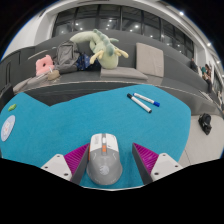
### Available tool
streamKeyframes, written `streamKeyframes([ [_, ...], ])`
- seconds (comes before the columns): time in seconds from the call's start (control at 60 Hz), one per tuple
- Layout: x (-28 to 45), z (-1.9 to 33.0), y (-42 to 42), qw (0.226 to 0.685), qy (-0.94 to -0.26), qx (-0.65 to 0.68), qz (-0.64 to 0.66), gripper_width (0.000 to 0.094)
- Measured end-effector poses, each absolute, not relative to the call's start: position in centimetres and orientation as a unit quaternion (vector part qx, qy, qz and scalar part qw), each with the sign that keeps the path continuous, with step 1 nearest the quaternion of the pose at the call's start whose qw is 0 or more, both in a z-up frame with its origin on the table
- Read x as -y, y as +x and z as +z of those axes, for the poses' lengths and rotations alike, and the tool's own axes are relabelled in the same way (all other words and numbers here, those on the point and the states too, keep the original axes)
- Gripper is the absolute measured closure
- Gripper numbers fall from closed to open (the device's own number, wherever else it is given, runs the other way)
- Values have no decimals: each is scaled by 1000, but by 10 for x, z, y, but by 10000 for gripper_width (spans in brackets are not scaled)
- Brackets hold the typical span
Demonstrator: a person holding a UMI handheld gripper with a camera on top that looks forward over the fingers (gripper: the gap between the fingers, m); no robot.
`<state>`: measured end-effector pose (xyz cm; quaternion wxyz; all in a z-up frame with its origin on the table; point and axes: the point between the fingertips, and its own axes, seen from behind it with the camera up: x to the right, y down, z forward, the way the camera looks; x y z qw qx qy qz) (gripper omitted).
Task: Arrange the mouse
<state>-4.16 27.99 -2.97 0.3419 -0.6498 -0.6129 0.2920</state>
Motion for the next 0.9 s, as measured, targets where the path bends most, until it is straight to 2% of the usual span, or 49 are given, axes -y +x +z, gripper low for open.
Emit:
streamKeyframes([
  [0.05, -277, -30, -42, 341, -650, 612, 294, 107],
  [0.133, -262, -33, -38, 318, -653, 614, 308, 445],
  [0.25, -265, -32, -39, 327, -658, 610, 296, 567],
  [0.383, -270, -21, -37, 329, -680, 588, 289, 612],
  [0.583, -220, 55, -40, 325, -680, 579, 310, 615],
  [0.767, -81, 133, -42, 290, -654, 596, 366, 617],
  [0.9, 41, 160, -40, 260, -621, 621, 400, 618],
])
